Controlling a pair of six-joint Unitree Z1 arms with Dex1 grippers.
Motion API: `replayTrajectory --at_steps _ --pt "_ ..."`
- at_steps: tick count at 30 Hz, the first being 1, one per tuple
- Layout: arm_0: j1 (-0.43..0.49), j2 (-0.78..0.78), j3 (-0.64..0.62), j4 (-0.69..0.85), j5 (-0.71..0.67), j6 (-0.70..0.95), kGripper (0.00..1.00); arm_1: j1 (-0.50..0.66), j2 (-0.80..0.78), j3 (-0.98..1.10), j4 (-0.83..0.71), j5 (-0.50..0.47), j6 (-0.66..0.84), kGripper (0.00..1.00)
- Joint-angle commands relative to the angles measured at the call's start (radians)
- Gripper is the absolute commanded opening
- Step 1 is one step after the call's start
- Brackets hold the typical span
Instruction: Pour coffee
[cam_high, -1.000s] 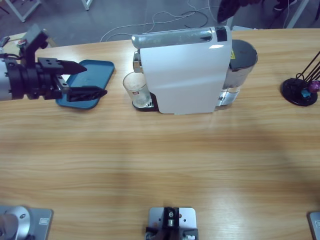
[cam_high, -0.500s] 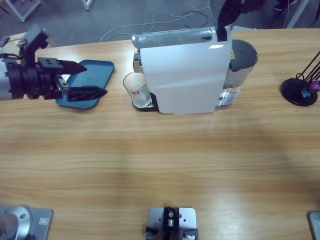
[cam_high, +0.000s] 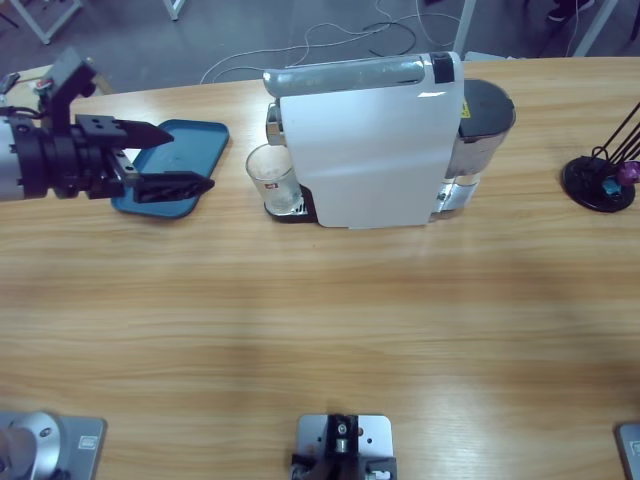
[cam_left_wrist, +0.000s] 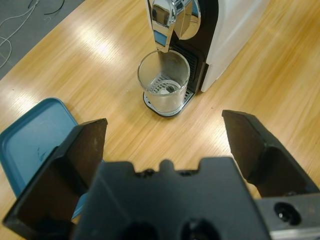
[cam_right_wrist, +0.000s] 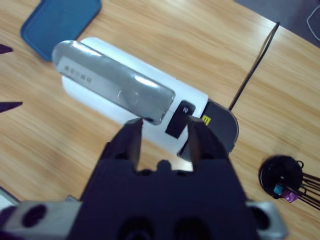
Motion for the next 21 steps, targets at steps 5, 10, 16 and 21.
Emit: replayTrajectory --at_steps 5,10,16,21 --pt "-0.012 0.048 0.037 -0.012 -0.013 0.007 0.991 0.010 -0.002 0.112 -0.033 0.013 0.042 1.000" --pt "-0.018 0.043 0.034 -0.013 -0.012 0.009 0.991 0.010 -0.002 0.122 -0.033 0.007 0.047 1.000" --pt "-0.020 0.042 0.033 -0.012 -0.003 0.009 0.991 0.010 -0.007 0.135 -0.041 0.005 0.047 1.000" --pt "-0.023 0.045 0.034 -0.012 -0.007 0.008 0.991 0.010 -0.011 0.152 -0.052 0.004 0.052 1.000"
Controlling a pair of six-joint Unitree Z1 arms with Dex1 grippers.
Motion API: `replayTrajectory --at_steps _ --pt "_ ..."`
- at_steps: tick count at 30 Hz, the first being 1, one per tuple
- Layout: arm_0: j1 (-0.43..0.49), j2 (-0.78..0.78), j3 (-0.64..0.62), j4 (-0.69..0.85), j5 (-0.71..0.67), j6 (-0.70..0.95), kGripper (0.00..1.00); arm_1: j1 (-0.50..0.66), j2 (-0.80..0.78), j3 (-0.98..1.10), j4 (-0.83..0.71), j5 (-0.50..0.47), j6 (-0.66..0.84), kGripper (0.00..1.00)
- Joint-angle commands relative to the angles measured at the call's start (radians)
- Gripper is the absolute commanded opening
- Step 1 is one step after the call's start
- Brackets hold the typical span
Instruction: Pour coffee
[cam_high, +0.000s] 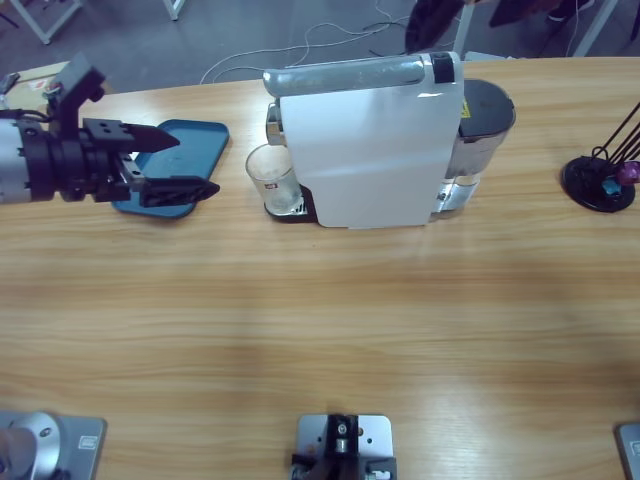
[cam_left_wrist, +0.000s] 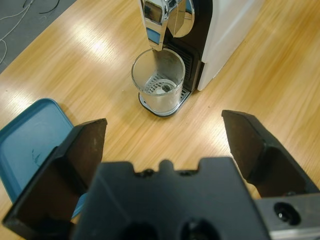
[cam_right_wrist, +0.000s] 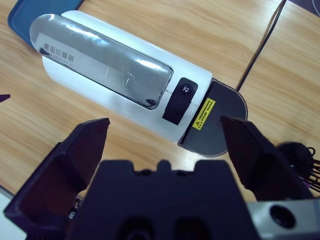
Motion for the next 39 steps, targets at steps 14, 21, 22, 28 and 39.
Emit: replayTrajectory --at_steps 14,21,22,28,39 --pt "-0.014 0.049 0.025 -0.012 -0.009 0.001 0.982 -0.002 -0.006 0.053 -0.019 -0.002 0.015 1.000" --pt "-0.014 0.049 0.020 -0.012 -0.006 0.001 0.982 -0.003 -0.017 0.054 -0.019 -0.017 0.014 1.000" --pt "-0.016 0.048 0.022 -0.012 -0.006 0.001 0.982 -0.003 -0.019 0.055 -0.019 -0.024 0.014 1.000" --pt "-0.023 0.050 0.023 -0.012 -0.005 0.002 0.982 -0.003 -0.030 0.060 -0.018 -0.056 0.015 1.000" --pt "-0.023 0.039 0.050 -0.001 0.012 0.008 1.000 0.016 -0.404 0.507 -0.243 -0.060 0.006 1.000"
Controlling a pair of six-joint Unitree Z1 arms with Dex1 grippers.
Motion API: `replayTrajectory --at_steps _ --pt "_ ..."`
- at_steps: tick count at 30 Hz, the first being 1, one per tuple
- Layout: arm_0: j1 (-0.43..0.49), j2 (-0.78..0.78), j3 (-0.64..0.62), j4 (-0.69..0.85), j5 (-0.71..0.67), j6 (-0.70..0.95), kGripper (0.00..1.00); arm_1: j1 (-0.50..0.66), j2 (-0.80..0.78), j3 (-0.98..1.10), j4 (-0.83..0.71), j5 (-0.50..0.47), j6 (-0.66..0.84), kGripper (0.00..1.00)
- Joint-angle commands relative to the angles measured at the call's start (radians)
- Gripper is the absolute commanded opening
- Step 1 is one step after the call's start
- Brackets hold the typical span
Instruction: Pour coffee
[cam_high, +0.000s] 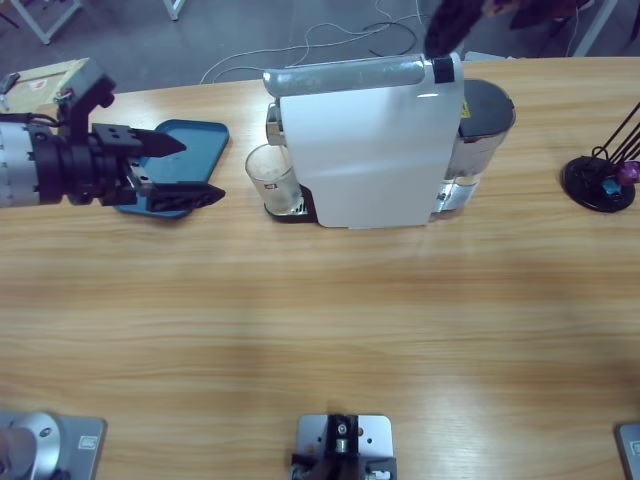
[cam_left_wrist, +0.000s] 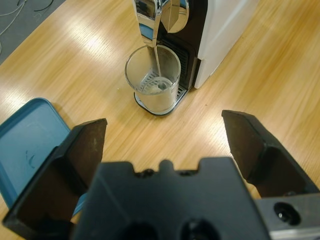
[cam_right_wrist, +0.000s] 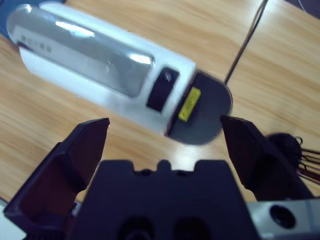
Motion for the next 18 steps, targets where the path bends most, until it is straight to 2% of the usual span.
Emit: replayTrajectory --at_steps 1,3,5,18 --pt "-0.010 0.021 0.050 -0.001 0.006 0.007 1.000 0.030 -0.375 0.503 -0.301 -0.013 0.001 1.000" --pt "-0.010 0.022 0.050 -0.003 0.001 0.009 1.000 0.066 -0.451 0.701 -0.470 -0.032 -0.027 1.000" --pt "-0.010 0.030 0.050 -0.008 -0.002 0.010 1.000 0.096 -0.470 0.817 -0.567 -0.056 -0.092 1.000" --pt "-0.010 0.050 0.061 -0.032 -0.043 0.015 1.000 0.109 -0.422 0.865 -0.634 -0.082 -0.100 1.000"
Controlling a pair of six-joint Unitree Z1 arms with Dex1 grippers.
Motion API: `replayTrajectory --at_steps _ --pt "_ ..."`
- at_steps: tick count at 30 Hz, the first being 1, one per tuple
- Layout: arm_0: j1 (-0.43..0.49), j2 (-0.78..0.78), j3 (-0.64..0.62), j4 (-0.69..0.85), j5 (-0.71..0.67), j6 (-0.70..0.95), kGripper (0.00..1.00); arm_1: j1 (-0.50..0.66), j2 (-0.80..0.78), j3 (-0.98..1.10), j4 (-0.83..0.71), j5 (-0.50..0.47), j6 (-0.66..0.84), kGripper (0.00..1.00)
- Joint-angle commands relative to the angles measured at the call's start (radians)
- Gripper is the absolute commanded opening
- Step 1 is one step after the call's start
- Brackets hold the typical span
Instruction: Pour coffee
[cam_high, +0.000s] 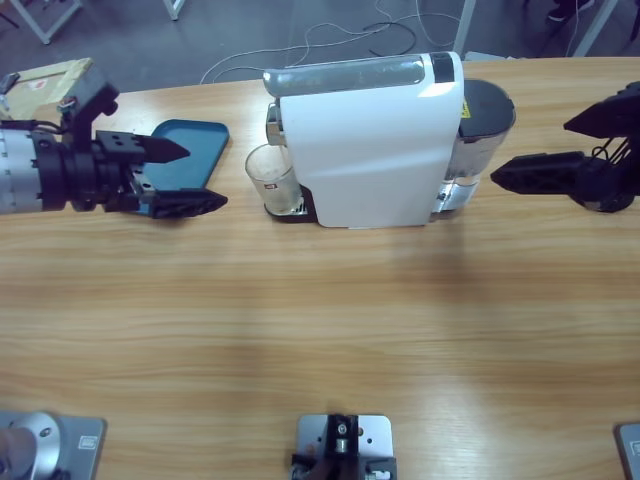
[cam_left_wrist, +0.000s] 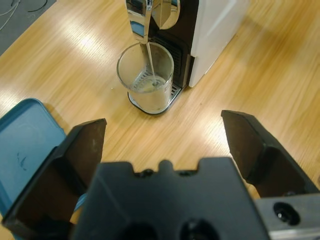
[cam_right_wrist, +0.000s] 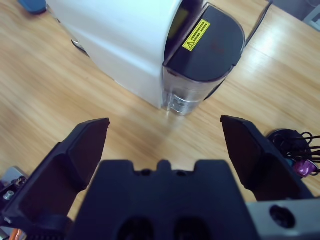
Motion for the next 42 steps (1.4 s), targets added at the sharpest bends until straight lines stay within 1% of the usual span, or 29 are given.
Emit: replayTrajectory --at_steps 1,11,42 --pt "-0.008 0.047 0.043 -0.011 -0.018 0.014 1.000 0.010 0.008 0.039 -0.017 -0.017 -0.012 1.000" --pt "-0.008 0.045 0.045 -0.018 -0.018 0.012 1.000 0.010 -0.046 0.085 -0.014 -0.018 -0.011 1.000" --pt "-0.004 0.068 0.053 -0.048 -0.010 0.009 1.000 0.010 -0.095 0.141 -0.011 -0.009 -0.011 1.000"
